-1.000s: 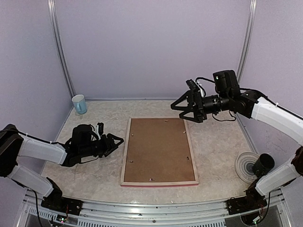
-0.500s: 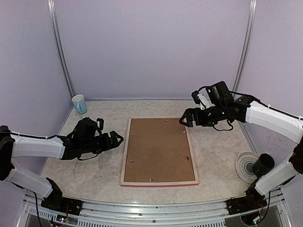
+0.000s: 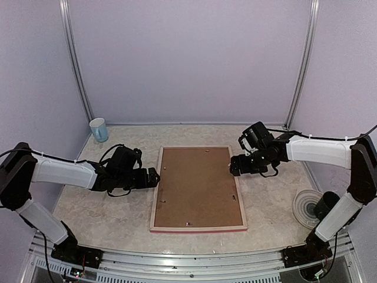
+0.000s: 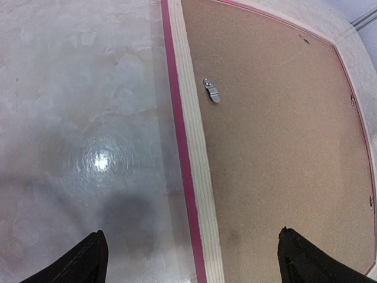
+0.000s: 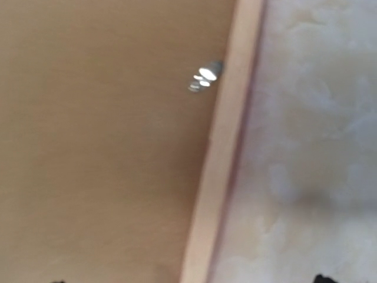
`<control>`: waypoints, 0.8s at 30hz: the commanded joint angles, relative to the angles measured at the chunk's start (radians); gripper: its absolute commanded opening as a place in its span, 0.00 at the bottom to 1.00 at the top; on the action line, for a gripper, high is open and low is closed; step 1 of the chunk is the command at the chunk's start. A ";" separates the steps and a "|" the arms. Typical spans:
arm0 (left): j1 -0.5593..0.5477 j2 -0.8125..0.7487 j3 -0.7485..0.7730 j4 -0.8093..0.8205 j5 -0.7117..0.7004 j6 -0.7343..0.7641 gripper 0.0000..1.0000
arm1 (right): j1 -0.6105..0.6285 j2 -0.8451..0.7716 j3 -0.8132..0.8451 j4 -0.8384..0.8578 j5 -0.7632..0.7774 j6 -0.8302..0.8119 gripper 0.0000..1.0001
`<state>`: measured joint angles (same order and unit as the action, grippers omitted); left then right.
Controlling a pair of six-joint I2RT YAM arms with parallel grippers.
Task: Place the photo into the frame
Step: Press the fastener onto the backboard.
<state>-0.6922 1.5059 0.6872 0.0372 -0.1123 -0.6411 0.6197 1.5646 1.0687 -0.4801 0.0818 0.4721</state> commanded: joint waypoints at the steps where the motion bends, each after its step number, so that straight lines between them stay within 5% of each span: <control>1: 0.002 0.097 0.106 -0.034 -0.053 0.073 0.99 | 0.006 0.071 0.054 0.021 0.092 0.013 0.90; 9: 0.026 0.275 0.291 -0.081 -0.040 0.123 0.95 | -0.010 0.215 0.175 0.019 0.174 0.013 0.90; 24: -0.007 0.469 0.548 -0.182 -0.259 0.239 0.92 | -0.057 0.365 0.282 0.039 0.214 -0.001 0.91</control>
<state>-0.6647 1.9358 1.1503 -0.1093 -0.2623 -0.4694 0.5743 1.8908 1.3178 -0.4515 0.2722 0.4698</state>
